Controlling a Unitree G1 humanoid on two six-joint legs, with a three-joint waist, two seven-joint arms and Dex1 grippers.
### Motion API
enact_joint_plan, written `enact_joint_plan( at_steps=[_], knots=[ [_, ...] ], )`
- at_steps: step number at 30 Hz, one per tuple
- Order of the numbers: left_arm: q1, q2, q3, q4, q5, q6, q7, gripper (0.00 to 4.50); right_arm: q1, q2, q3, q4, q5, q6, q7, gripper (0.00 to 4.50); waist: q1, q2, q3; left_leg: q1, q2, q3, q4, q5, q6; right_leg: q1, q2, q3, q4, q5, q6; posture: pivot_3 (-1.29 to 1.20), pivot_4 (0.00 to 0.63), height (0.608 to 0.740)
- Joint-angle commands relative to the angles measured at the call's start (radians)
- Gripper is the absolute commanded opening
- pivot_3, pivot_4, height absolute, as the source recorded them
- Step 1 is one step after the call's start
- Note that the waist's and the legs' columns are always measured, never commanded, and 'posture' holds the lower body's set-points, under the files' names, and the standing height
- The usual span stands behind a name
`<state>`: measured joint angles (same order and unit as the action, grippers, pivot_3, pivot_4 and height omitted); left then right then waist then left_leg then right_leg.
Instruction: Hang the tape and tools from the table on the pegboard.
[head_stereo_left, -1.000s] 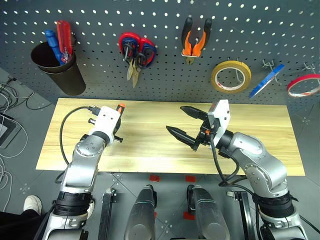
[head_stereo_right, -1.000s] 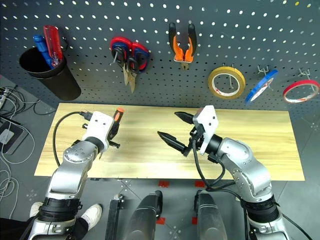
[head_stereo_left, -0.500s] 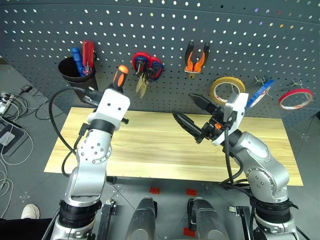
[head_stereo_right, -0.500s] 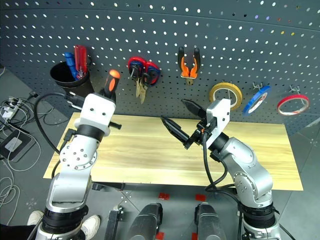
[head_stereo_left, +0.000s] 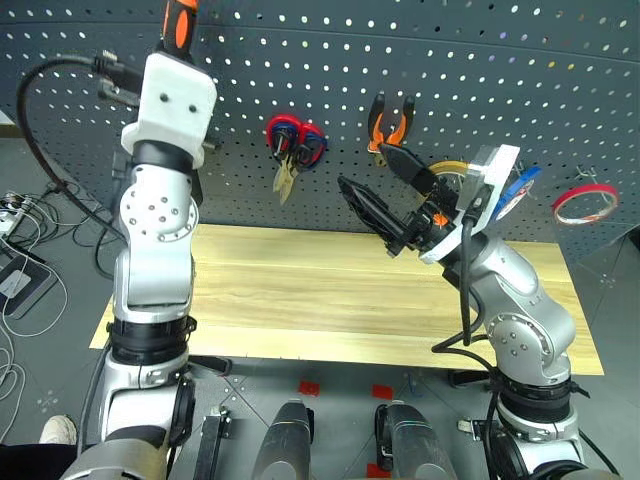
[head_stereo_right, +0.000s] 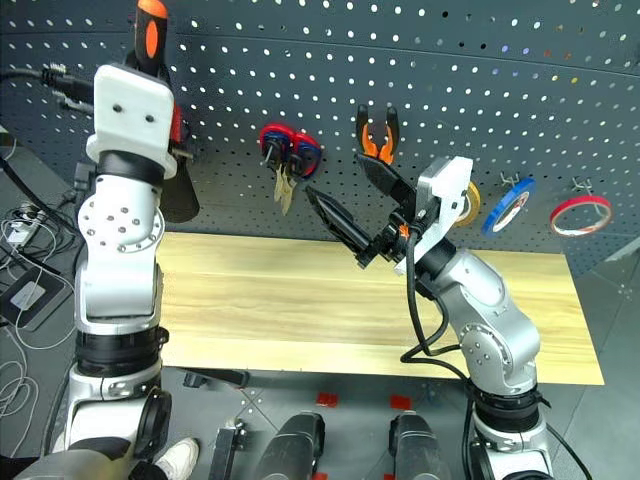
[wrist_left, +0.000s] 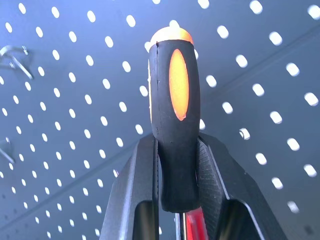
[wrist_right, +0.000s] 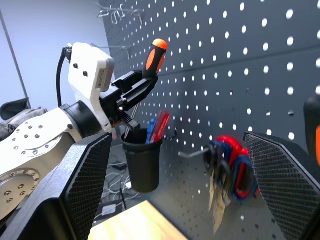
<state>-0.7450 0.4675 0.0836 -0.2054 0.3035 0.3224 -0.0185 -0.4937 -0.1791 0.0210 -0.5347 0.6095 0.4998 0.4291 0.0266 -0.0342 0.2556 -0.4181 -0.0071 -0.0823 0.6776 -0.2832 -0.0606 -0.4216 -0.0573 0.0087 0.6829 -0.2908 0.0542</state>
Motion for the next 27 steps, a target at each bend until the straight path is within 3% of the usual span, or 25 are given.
enact_joint_plan(
  at_steps=[1,8,27],
  knots=[
    [-0.046,0.008,0.016,0.017,0.013,-0.049,0.028,0.68,-0.02,0.003,-0.013,-0.016,0.017,-0.003,-0.019,4.5,0.0,0.0,-0.002,0.0,0.0,0.0,0.0,0.0,0.0,0.0,0.0,0.0,0.0,0.0,0.0,0.13,0.162,0.74],
    [-0.068,0.013,0.024,0.102,0.007,-0.109,0.052,0.68,-0.033,0.003,-0.005,-0.022,0.017,-0.01,-0.033,4.5,-0.001,0.0,-0.004,0.0,0.0,0.0,0.0,0.0,0.0,0.0,0.0,0.0,0.001,0.0,0.0,0.13,0.174,0.74],
    [0.059,0.005,0.107,0.129,-0.038,-0.092,0.061,0.68,-0.001,-0.032,0.009,-0.026,0.027,0.017,-0.016,4.5,-0.003,0.0,-0.005,0.001,0.0,0.0,0.002,0.0,0.0,-0.001,0.0,0.001,0.009,0.0,0.0,0.14,0.212,0.74]
  ],
)
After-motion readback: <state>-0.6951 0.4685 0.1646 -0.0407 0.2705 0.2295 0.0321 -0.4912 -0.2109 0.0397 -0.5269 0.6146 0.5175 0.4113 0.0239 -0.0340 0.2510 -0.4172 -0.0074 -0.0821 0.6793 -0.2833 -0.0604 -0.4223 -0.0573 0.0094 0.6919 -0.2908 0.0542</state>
